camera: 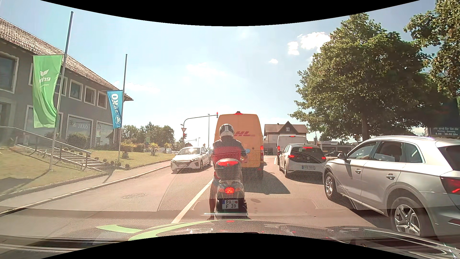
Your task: Follow the waypoints while adhering to traffic rules and regulations
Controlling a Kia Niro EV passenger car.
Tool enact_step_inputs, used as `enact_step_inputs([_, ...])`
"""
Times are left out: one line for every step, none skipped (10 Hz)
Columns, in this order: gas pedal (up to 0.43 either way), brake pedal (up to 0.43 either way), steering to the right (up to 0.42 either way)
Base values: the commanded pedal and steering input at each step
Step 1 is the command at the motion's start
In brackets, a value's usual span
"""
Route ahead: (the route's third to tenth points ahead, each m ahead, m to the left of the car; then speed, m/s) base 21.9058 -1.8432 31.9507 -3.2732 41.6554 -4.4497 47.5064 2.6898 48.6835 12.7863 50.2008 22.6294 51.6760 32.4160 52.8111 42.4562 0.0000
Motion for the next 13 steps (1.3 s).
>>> enact_step_inputs([0.0, 0.25, 0.02])
enact_step_inputs([0.0, 0.25, 0.02])
enact_step_inputs([0.0, 0.25, 0.02])
enact_step_inputs([0.0, 0.25, 0.02])
enact_step_inputs([0.0, 0.25, 0.02])
enact_step_inputs([0.0, 0.25, 0.02])
enact_step_inputs([0.0, 0.25, 0.02])
enact_step_inputs([0.0, 0.25, 0.02])
enact_step_inputs([0.0, 0.25, 0.02])
enact_step_inputs([0.0, 0.25, 0.02])
enact_step_inputs([0.0, 0.25, 0.02])
enact_step_inputs([0.0, 0.25, 0.02])
enact_step_inputs([0.0, 0.25, 0.02])
